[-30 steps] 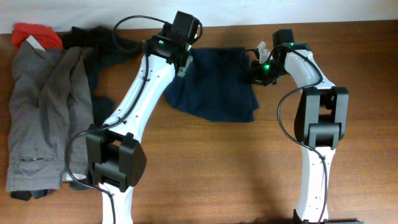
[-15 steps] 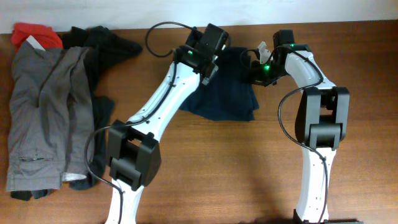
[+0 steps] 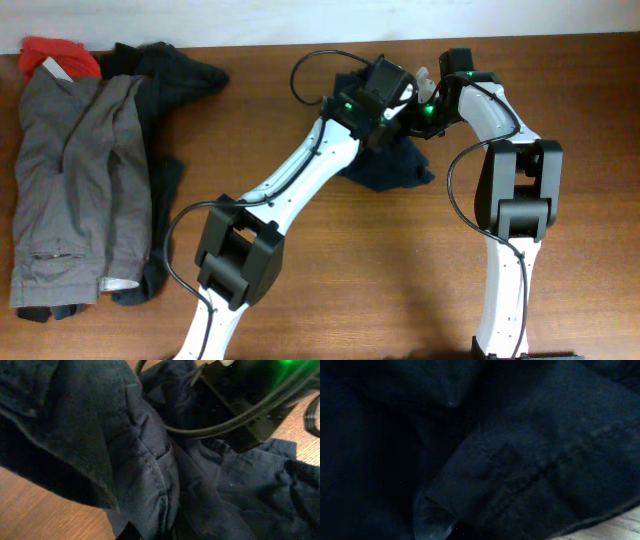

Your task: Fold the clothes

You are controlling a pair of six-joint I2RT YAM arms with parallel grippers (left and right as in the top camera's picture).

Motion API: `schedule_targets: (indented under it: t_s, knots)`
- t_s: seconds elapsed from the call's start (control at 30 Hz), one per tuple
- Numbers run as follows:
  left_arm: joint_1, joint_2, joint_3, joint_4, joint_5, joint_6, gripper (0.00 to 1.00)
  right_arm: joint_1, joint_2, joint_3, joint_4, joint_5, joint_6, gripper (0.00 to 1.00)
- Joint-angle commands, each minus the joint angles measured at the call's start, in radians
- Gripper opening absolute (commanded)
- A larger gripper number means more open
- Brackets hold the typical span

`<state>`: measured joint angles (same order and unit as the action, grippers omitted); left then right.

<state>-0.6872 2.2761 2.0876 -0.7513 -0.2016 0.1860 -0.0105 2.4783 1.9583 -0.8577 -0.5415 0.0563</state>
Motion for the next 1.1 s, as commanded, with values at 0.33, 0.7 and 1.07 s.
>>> schedule_targets:
  t_s: [0.33,0.7,1.07]
  knots:
    - [0.124,0.005,0.225,-0.295,-0.367,0.054,0.00,-0.043,0.179,-0.121,-0.035,0.397,0.000,0.04]
    - [0.117,0.005,0.261,-0.342,-0.381,0.119,0.00,-0.092,0.179,-0.121,-0.031,0.404,0.000,0.04]
    - [0.065,0.005,0.260,-0.338,-0.513,0.240,0.00,-0.080,0.207,-0.127,-0.021,0.392,0.004,0.04]
